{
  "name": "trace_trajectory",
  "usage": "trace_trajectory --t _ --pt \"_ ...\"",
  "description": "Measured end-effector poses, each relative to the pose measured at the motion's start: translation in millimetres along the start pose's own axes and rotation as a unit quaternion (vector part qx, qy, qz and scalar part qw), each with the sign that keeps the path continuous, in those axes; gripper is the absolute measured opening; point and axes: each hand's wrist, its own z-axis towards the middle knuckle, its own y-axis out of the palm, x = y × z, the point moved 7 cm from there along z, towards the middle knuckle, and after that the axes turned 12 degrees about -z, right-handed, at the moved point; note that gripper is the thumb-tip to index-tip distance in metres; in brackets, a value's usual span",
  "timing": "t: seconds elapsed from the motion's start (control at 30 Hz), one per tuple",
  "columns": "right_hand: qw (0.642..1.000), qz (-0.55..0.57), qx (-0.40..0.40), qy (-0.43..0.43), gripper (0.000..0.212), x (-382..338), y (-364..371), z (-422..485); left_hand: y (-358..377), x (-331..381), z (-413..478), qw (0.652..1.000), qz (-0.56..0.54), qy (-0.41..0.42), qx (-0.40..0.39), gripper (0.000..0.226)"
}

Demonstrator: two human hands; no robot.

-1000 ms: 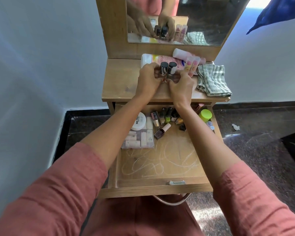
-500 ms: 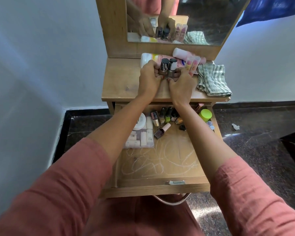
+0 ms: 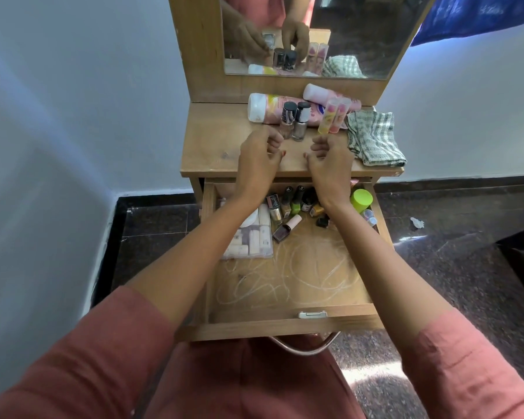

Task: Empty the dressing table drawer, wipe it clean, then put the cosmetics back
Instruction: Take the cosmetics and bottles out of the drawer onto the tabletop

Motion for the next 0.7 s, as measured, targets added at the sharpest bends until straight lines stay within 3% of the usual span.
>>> trace_trajectory --t 0.1,0.23,0.37,0.47,0.7 --pt "1.0 0.015 0.003 -0.016 0.014 2 -11 -15 1 -1 -29 0.999 0.018 0.012 -0.042 0.009" --pt "1.0 -0.001 -0.023 -0.019 0.008 11 -15 -39 0 -21 -61 0.994 0.062 -0.031 -0.088 0.01" --pt "0.992 -0.057 -0.112 0.004 0.008 32 4 -65 1 -49 -71 0.984 0.131 -0.081 -0.086 0.02" --pt "0.975 -0.117 -0.182 0.059 0.012 51 26 -79 8 -60 -72 0.974 0.175 -0.104 -0.097 0.028" --pt "0.947 -0.098 -0.207 0.223 0.019 69 51 -77 23 -65 -63 0.959 0.207 -0.161 -0.108 0.026"
